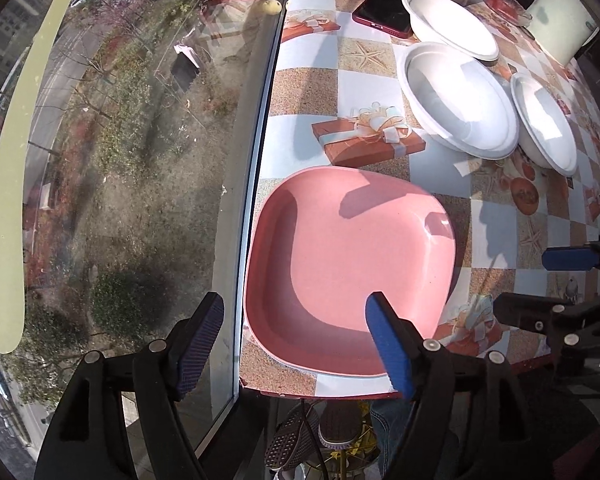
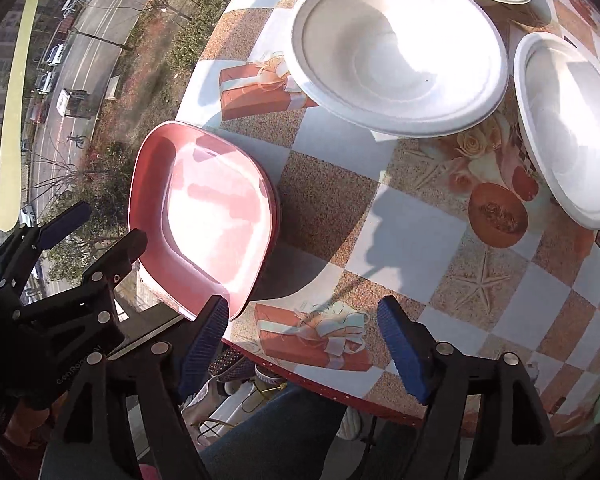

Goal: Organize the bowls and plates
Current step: 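Move the right gripper across the table to the mint-green square plate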

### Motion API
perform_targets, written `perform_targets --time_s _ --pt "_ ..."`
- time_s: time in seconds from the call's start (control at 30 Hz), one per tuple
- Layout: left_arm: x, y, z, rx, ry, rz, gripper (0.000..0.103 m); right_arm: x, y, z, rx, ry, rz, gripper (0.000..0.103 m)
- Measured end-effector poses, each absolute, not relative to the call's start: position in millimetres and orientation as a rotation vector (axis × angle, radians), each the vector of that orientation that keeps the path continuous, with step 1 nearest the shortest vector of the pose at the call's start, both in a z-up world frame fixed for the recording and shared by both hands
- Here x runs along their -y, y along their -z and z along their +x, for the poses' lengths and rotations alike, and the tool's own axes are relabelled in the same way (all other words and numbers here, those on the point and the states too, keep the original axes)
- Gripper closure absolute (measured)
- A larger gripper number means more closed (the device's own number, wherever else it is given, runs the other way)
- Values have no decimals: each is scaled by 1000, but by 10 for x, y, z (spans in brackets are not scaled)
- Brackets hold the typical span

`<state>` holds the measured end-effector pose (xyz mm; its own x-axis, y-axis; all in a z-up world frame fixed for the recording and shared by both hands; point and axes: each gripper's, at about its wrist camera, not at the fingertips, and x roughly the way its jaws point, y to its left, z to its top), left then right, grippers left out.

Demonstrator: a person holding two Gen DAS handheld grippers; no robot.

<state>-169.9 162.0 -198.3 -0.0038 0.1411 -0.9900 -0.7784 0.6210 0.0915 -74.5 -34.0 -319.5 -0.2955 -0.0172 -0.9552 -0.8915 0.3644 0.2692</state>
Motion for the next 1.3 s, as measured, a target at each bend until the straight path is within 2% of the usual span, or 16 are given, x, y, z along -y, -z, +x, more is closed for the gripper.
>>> perform_targets --time_s 0.23,0.4,0.83,1.07,1.3 --pt "-1287 2005 -1413 -1426 -670 -571 25 1112 3300 -147 -1695 -886 -762 12" --pt "-1028 1987 -1037 -1453 -538 -481 25 1655 3365 311 -1774 -709 -592 12" --pt "-274 1921 -33 -1509 -234 -275 25 3063 2972 1664 -1682 -477 -357 12" --pt "209 2060 707 -1558 -146 -306 25 3702 2493 2355 -1577 -391 -375 12" --pt "738 2108 1385 -1570 -79 -375 25 4237 2553 2893 -1515 -288 -376 12"
